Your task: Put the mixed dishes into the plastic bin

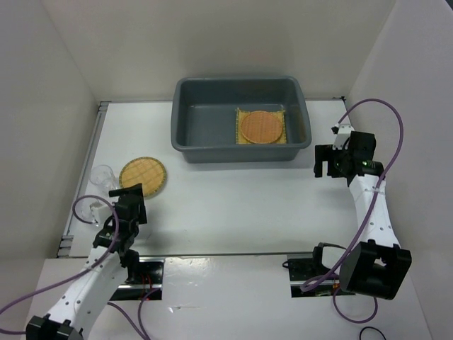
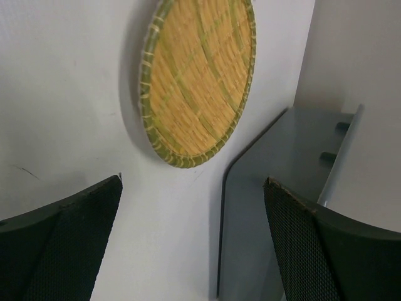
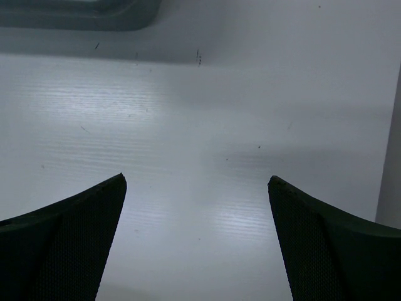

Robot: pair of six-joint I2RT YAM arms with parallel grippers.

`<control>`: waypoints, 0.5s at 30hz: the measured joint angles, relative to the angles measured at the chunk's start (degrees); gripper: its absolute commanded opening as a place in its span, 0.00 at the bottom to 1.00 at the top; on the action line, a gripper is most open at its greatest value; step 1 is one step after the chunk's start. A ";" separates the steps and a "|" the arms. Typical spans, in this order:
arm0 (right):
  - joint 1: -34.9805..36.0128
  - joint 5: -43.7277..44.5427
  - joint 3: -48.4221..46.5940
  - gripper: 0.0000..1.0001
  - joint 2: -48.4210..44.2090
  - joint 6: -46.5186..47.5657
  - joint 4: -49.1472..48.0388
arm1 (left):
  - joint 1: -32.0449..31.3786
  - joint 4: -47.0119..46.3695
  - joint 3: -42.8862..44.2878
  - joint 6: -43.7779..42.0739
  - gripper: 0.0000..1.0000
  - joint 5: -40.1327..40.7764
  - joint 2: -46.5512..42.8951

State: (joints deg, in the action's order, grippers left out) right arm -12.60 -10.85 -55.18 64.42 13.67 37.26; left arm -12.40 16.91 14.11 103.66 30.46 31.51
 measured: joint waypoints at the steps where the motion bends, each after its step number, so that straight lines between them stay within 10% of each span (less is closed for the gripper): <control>1: -0.17 0.15 0.04 0.98 0.13 -0.15 0.04 | 0.02 0.15 -1.44 0.44 1.00 0.46 -1.84; 9: -0.20 1.27 -0.02 0.98 0.13 -0.35 -0.72 | 1.68 1.62 -6.99 3.32 1.00 1.42 -6.01; 15: -0.20 3.10 -0.02 0.98 0.13 0.15 -0.63 | 3.78 -1.79 -1.95 1.77 1.00 1.31 9.77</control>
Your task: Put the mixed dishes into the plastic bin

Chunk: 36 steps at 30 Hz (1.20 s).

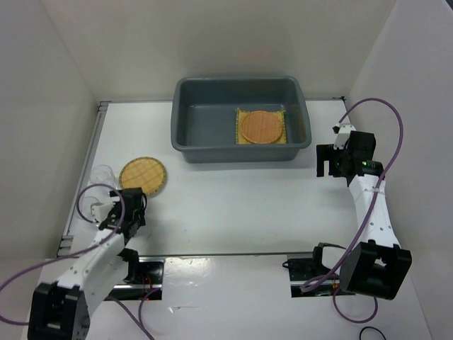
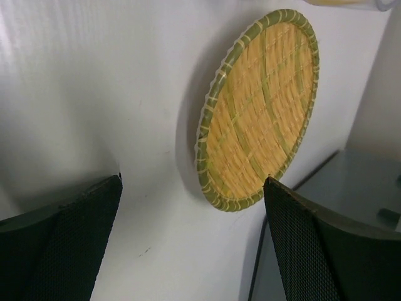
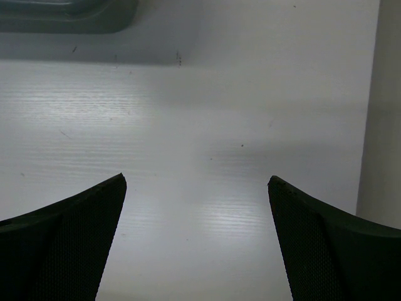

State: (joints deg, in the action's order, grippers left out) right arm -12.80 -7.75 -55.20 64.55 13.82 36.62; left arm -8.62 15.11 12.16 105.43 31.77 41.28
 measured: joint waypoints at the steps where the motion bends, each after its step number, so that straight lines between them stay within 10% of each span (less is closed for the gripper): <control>1: 0.00 0.92 0.00 0.98 0.00 0.15 0.00 | 0.24 -0.68 1.49 -0.17 1.00 -0.13 3.21; 22: 0.00 6.99 -0.63 0.98 -2.45 2.12 2.54 | 0.57 -27.78 10.34 -0.81 0.97 -4.57 33.48; 31: 0.00 7.43 -1.18 0.98 -3.04 2.14 3.39 | 0.50 -26.80 11.37 -1.84 0.11 -5.90 37.94; 36: 0.00 7.58 -1.18 0.98 -3.04 2.23 3.48 | 0.17 -26.67 14.36 -1.68 0.00 -5.14 38.12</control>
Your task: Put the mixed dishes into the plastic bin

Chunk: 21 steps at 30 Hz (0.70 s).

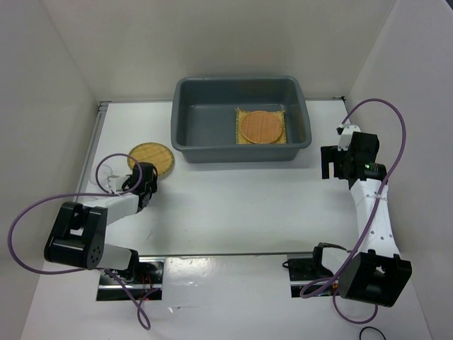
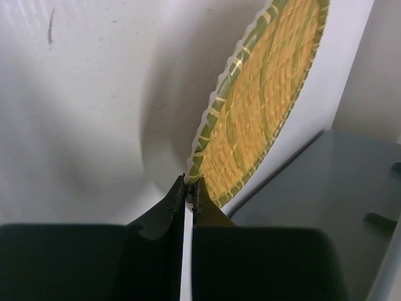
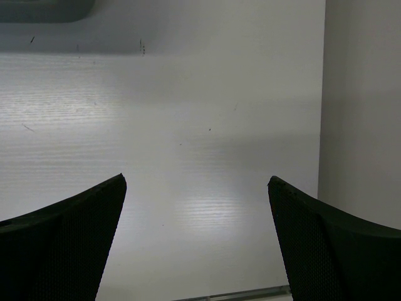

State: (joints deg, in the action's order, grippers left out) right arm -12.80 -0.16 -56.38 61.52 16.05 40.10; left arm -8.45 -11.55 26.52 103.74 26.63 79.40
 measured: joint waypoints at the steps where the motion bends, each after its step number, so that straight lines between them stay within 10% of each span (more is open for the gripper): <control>1: 0.00 0.00 0.00 0.98 0.00 0.11 0.02 | -0.04 0.42 0.44 -0.04 0.00 -0.11 0.02; 21: 0.31 -0.09 0.61 0.98 -0.96 0.33 -1.31 | -2.69 25.05 6.19 -3.78 0.00 5.99 -24.46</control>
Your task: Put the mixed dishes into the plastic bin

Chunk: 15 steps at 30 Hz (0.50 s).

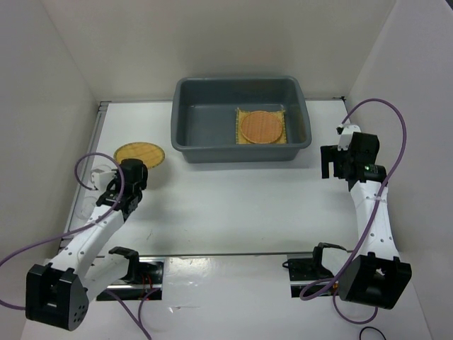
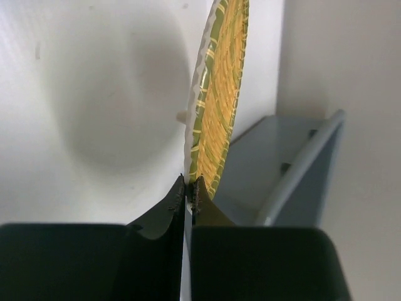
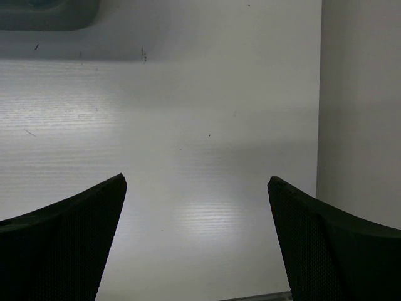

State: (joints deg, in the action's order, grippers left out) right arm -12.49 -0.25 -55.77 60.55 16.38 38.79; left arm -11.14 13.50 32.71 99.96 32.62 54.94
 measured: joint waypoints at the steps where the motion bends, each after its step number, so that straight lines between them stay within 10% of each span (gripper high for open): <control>1: 0.09 -0.17 0.09 0.98 0.00 0.00 -0.20 | 0.00 0.15 0.74 -0.74 0.00 0.07 -0.39; 15: 1.11 -1.05 3.67 0.98 -1.09 0.00 -3.76 | 1.88 -4.92 16.50 -17.99 0.00 -4.48 2.78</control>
State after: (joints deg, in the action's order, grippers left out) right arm -11.38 -1.30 -52.10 59.46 16.38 35.03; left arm -9.26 8.58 49.21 81.97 28.14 57.71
